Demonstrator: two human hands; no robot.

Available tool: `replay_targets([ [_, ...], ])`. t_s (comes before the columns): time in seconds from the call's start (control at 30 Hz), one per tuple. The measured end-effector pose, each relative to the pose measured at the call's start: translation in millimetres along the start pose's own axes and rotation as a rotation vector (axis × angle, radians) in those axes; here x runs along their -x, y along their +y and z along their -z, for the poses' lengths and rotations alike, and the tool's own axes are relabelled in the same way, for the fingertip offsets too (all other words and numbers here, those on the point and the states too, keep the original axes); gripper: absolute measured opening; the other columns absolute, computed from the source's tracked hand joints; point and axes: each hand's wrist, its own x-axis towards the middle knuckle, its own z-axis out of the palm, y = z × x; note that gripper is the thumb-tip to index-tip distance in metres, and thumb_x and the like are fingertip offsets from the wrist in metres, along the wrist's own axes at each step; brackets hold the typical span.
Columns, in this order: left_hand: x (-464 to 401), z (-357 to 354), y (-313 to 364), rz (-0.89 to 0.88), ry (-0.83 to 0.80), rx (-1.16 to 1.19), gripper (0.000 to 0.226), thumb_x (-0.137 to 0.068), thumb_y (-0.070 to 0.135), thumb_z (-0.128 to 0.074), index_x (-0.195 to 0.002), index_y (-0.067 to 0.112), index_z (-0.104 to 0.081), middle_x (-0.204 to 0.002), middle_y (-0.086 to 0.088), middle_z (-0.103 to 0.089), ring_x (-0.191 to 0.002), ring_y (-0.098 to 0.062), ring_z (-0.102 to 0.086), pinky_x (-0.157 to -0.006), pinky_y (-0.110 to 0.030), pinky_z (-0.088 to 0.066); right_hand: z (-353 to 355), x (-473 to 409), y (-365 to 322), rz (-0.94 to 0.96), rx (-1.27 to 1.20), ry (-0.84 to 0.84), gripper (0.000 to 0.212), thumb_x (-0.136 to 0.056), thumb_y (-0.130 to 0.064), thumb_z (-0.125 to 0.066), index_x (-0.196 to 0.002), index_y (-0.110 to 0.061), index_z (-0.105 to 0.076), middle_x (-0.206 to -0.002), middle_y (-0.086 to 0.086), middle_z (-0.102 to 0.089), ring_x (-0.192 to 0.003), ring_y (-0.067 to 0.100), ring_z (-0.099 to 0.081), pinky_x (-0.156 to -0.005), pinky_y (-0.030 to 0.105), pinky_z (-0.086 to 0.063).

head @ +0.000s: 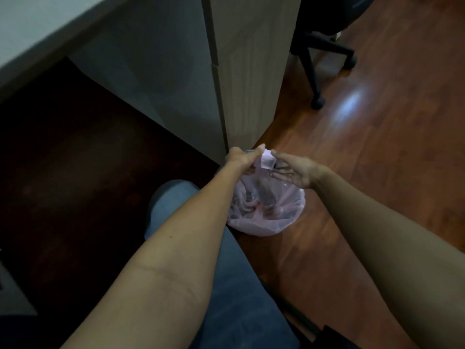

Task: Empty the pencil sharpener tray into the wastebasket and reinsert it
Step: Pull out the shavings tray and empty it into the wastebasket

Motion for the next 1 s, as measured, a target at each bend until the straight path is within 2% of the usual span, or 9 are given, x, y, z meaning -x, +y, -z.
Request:
replay_targets([
  [0.07,-1.9,-1.3,0.6,0.014,0.007,-0.016,0.068,-0.087,0.046,-0.074,-0.121,-0.012,-0.067,-0.093,-0.022,-0.066,-0.062,-0.023,-0.059,-0.06,-0.029,-0.055,-2.0,-3.0,-3.3,-0.028,0.027,0.037,0.049,-0.09,-0.031,-0.073,-0.127,-0.003,-0.057,-0.14,0.023,-0.054,-0.123,0.032,-0.06,-0.091,0.032,-0.055],
  [0.13,-1.7,-2.1,2.7,0.021,-0.017,-0.011,0.065,-0.089,0.046,-0.072,-0.121,-0.011,-0.068,-0.089,-0.019,-0.067,-0.069,-0.026,-0.063,-0.069,-0.033,-0.057,-2.8,-3.2,-6.6,-0.029,0.051,0.06,0.051,-0.09,-0.032,-0.073,-0.13,-0.003,-0.058,-0.14,0.022,-0.055,-0.125,0.031,-0.06,-0.091,0.031,-0.055],
  [0.33,-0.5,-3.7,4.3,0.039,-0.033,0.002,0.063,-0.087,0.039,-0.076,-0.126,-0.009,-0.064,-0.11,-0.024,-0.072,-0.077,-0.028,-0.066,-0.074,-0.035,-0.06,-2.1,1.9,-2.1,-0.039,0.032,0.057,0.027,-0.093,-0.03,-0.07,-0.107,-0.009,-0.064,-0.142,0.023,-0.054,-0.129,0.032,-0.057,-0.089,0.03,-0.055],
  [0.43,-2.1,-3.9,2.8,0.029,-0.017,0.022,0.067,-0.085,0.04,-0.078,-0.127,-0.011,-0.064,-0.114,-0.025,-0.073,-0.076,-0.027,-0.066,-0.075,-0.035,-0.061,-1.0,0.4,2.0,0.003,-0.01,0.072,0.039,-0.092,-0.029,-0.072,-0.121,-0.005,-0.062,-0.141,0.023,-0.056,-0.128,0.032,-0.058,-0.089,0.03,-0.055],
  [0.57,1.2,-3.6,3.7,0.036,-0.009,0.013,0.066,-0.085,0.039,-0.079,-0.125,-0.011,-0.065,-0.097,-0.02,-0.07,-0.074,-0.027,-0.066,-0.06,-0.029,-0.059,-2.4,2.7,2.8,-0.013,0.006,0.057,0.025,-0.092,-0.031,-0.071,-0.104,-0.01,-0.066,-0.135,0.022,-0.057,-0.121,0.031,-0.062,-0.088,0.029,-0.056],
  [0.67,0.6,-3.0,1.5,0.019,-0.001,0.039,0.067,-0.082,0.041,-0.08,-0.121,-0.013,-0.066,-0.084,-0.017,-0.064,-0.059,-0.023,-0.062,-0.057,-0.028,-0.057,2.7,-1.2,2.4,0.046,-0.028,0.064,0.031,-0.087,-0.028,-0.077,-0.103,-0.005,-0.064,-0.131,0.023,-0.059,-0.113,0.03,-0.064,-0.084,0.031,-0.06],
  [0.77,2.3,-1.9,-0.2,0.029,-0.024,0.045,0.061,-0.083,0.039,-0.08,-0.119,-0.009,-0.068,-0.086,-0.019,-0.071,-0.069,-0.026,-0.067,-0.065,-0.03,-0.06,4.5,-1.1,3.8,0.049,-0.011,0.056,0.041,-0.085,-0.029,-0.08,-0.111,-0.001,-0.063,-0.125,0.021,-0.06,-0.11,0.028,-0.065,-0.072,0.028,-0.064],
  [0.87,-0.3,-2.2,-0.3,-0.003,-0.009,0.126,0.064,-0.081,0.041,-0.082,-0.117,-0.01,-0.069,-0.092,-0.021,-0.073,-0.064,-0.025,-0.067,-0.067,-0.03,-0.062,7.3,-4.2,2.3,0.136,-0.077,0.086,0.056,-0.08,-0.031,-0.084,-0.118,0.004,-0.065,-0.123,0.024,-0.066,-0.108,0.03,-0.069,-0.08,0.032,-0.063],
  [1.0,1.6,-0.1,-2.2,0.043,-0.037,0.114,0.067,-0.08,0.038,-0.083,-0.124,-0.009,-0.064,-0.091,-0.019,-0.068,-0.055,-0.021,-0.063,-0.06,-0.028,-0.06,7.6,0.0,7.9,0.062,-0.054,0.062,0.033,-0.082,-0.03,-0.082,-0.099,-0.007,-0.066,-0.105,0.017,-0.066,-0.102,0.027,-0.067,-0.067,0.027,-0.064],
])
